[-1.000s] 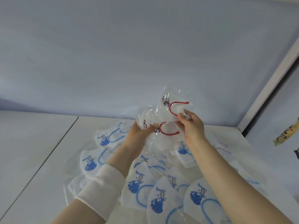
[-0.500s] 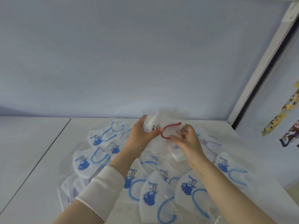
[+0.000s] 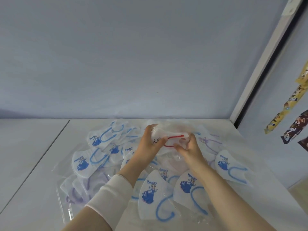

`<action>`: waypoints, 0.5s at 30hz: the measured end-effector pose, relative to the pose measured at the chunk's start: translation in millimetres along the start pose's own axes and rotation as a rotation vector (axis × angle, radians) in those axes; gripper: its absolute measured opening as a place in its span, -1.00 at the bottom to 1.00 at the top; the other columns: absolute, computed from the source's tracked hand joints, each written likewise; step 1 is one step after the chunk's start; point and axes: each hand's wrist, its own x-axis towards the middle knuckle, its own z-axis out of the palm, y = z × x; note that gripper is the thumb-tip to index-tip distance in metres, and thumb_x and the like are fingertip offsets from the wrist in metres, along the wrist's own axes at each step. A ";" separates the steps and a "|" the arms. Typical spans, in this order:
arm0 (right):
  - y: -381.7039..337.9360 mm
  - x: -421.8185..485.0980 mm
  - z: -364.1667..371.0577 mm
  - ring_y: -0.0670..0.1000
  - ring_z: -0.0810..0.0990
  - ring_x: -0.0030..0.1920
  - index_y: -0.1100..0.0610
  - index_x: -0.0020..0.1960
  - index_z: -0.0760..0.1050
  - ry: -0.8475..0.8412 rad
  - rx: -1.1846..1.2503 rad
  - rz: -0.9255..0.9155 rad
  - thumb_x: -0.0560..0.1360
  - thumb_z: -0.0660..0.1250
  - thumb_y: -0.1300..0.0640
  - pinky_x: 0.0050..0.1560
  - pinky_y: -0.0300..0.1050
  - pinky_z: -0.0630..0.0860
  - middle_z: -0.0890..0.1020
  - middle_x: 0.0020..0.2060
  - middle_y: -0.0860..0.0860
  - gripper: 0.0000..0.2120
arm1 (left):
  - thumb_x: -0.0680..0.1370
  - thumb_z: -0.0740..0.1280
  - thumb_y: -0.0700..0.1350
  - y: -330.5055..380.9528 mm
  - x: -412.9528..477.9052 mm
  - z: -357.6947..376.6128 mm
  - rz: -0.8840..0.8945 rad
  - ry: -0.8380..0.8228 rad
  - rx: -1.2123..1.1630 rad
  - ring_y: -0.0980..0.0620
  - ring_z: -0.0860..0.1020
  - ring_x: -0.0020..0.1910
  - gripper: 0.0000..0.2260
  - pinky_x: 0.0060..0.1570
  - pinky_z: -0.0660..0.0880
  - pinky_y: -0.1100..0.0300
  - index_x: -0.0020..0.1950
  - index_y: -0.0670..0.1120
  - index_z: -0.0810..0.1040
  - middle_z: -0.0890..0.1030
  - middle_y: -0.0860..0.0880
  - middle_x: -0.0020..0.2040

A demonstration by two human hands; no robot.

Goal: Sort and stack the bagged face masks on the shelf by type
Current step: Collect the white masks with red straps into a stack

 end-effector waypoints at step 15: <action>-50.1 -9.1 86.5 0.05 0.48 -0.24 0.13 -0.27 0.49 -0.176 0.085 0.007 0.44 0.41 0.13 -0.12 -0.01 0.45 0.51 -0.35 0.04 -0.85 | 0.57 0.29 -0.11 22.1 -21.5 -119.5 -0.113 0.353 -0.221 0.10 0.58 -0.23 -0.96 -0.16 0.53 0.22 -0.04 -0.05 0.52 0.60 -0.06 -0.16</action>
